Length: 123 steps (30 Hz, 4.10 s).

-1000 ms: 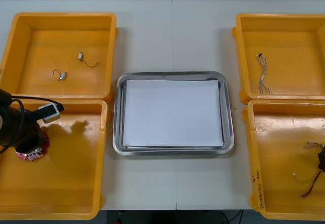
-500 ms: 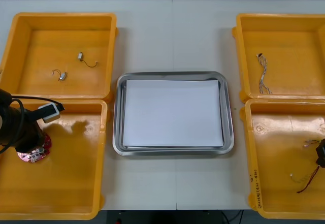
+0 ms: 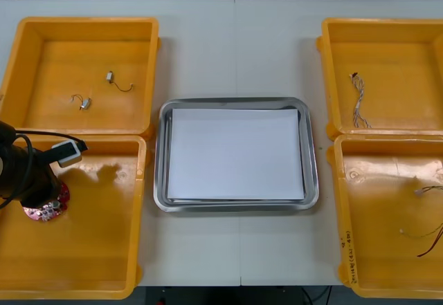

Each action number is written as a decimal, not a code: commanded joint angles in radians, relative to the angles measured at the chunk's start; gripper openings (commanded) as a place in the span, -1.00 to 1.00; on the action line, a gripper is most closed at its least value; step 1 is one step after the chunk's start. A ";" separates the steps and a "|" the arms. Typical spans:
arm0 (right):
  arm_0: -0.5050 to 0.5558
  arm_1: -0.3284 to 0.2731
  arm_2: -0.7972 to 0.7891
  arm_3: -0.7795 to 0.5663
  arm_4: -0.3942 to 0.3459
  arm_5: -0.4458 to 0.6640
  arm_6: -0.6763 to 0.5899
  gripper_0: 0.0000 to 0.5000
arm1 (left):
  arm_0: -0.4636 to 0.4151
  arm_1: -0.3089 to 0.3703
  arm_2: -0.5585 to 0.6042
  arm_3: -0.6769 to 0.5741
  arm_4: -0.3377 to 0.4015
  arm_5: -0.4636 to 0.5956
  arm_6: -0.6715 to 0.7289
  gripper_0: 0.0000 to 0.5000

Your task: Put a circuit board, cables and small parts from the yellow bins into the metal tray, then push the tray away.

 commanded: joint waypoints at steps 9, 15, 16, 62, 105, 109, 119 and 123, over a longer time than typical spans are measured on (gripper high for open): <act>-0.101 -0.120 -0.083 -0.127 -0.064 0.148 -0.028 -1.00 | -0.010 0.030 0.109 -0.082 0.022 0.166 -0.061 -1.00; -0.158 -0.157 -0.094 -0.133 -0.088 0.194 -0.016 -1.00 | -0.021 -0.008 0.180 -0.121 0.029 0.270 -0.054 -1.00; -0.173 -0.171 -0.094 -0.134 -0.101 0.202 -0.014 -1.00 | -0.027 -0.019 0.193 -0.132 0.029 0.295 -0.051 -1.00; -0.521 -0.342 0.222 -0.231 -0.303 0.202 0.265 -1.00 | -0.389 -0.406 0.112 -0.381 -0.068 0.691 0.595 -1.00; -0.741 -0.183 0.543 -0.280 -0.225 0.198 0.440 -1.00 | -0.538 -0.582 -0.253 -0.221 -0.240 0.677 0.951 -1.00; -0.741 -0.175 0.548 -0.280 -0.231 0.198 0.441 -1.00 | -0.545 -0.599 -0.265 -0.192 -0.255 0.646 0.951 -1.00; -0.739 -0.172 0.580 -0.300 -0.202 0.190 0.426 -1.00 | -0.565 -0.599 -0.319 -0.102 -0.281 0.526 0.948 -1.00; -0.739 -0.171 0.581 -0.301 -0.205 0.192 0.425 -1.00 | -0.571 -0.599 -0.330 -0.068 -0.289 0.491 0.940 -1.00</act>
